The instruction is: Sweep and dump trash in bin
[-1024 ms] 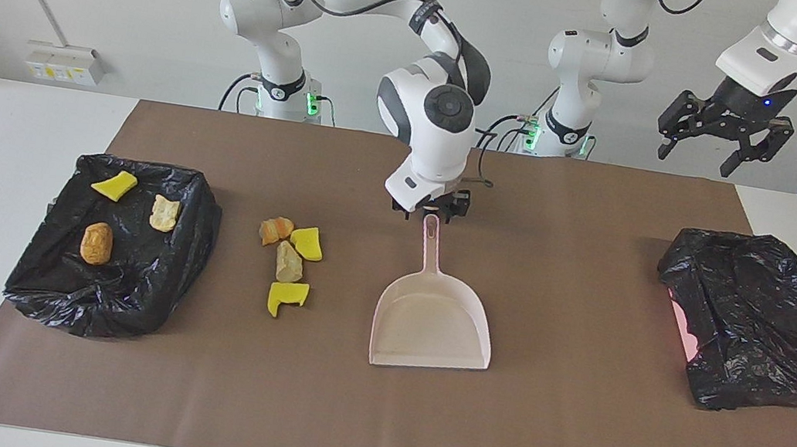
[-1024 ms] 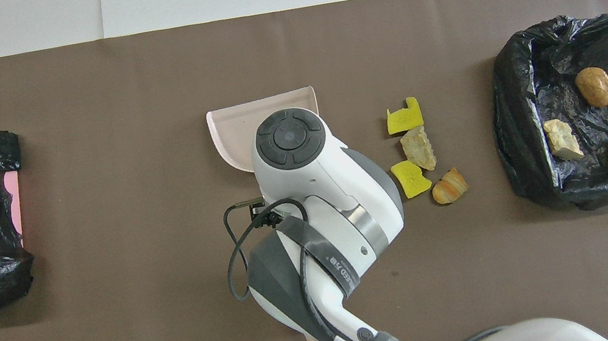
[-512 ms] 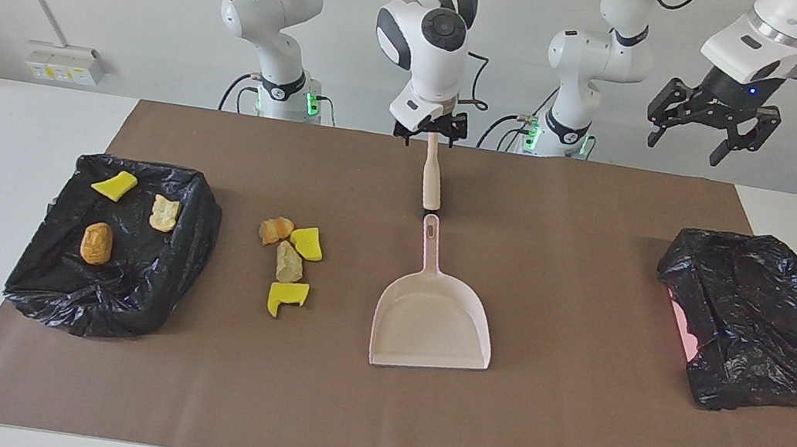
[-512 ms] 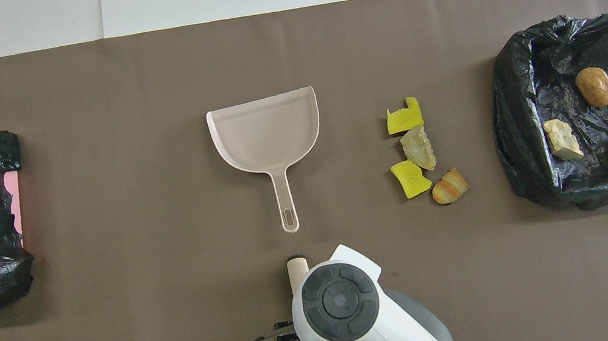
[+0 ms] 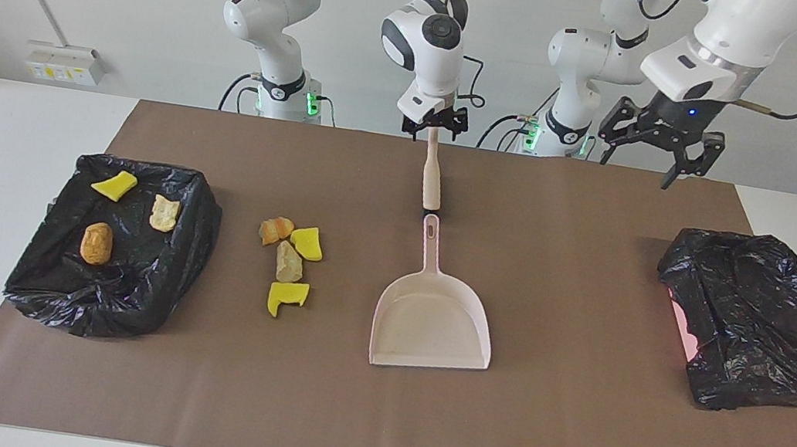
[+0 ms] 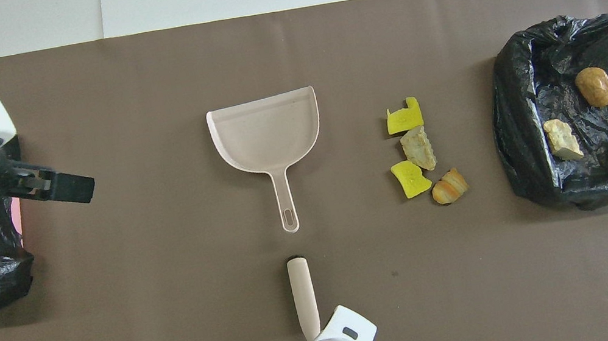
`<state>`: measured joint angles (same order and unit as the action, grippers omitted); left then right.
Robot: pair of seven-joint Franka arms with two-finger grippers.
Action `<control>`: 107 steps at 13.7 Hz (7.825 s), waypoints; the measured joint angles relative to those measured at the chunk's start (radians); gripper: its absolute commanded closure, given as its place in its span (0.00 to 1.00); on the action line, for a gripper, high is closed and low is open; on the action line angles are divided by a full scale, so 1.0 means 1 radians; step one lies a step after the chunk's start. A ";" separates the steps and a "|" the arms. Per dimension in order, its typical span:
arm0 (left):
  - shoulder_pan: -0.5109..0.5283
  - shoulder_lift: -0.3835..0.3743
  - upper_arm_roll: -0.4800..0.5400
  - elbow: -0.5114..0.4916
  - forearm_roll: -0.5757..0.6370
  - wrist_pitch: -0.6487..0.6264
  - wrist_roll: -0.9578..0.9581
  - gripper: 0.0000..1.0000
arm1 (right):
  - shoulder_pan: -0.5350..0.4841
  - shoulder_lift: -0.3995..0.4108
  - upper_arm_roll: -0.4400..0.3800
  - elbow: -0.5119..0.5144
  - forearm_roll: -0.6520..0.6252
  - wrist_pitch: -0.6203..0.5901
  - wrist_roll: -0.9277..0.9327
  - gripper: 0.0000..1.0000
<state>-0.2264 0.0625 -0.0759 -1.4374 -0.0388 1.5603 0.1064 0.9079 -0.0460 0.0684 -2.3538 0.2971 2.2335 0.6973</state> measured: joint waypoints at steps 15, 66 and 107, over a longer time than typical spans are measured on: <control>-0.327 0.244 -0.002 -0.346 0.039 0.579 -0.347 0.00 | -0.010 0.056 -0.012 0.023 -0.001 0.042 -0.009 1.00; -0.263 0.188 0.024 -0.405 0.080 0.463 0.656 1.00 | -0.648 0.206 -0.007 0.294 -0.446 -0.425 -0.548 1.00; -0.275 0.122 0.019 -0.545 0.083 0.547 0.736 1.00 | -0.528 0.395 0.002 0.476 0.041 -0.408 -0.745 1.00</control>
<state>-0.5011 0.1844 -0.0566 -1.9820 0.0444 2.1074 0.8427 0.3803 0.3487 0.0704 -1.8775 0.3381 1.8258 -0.0480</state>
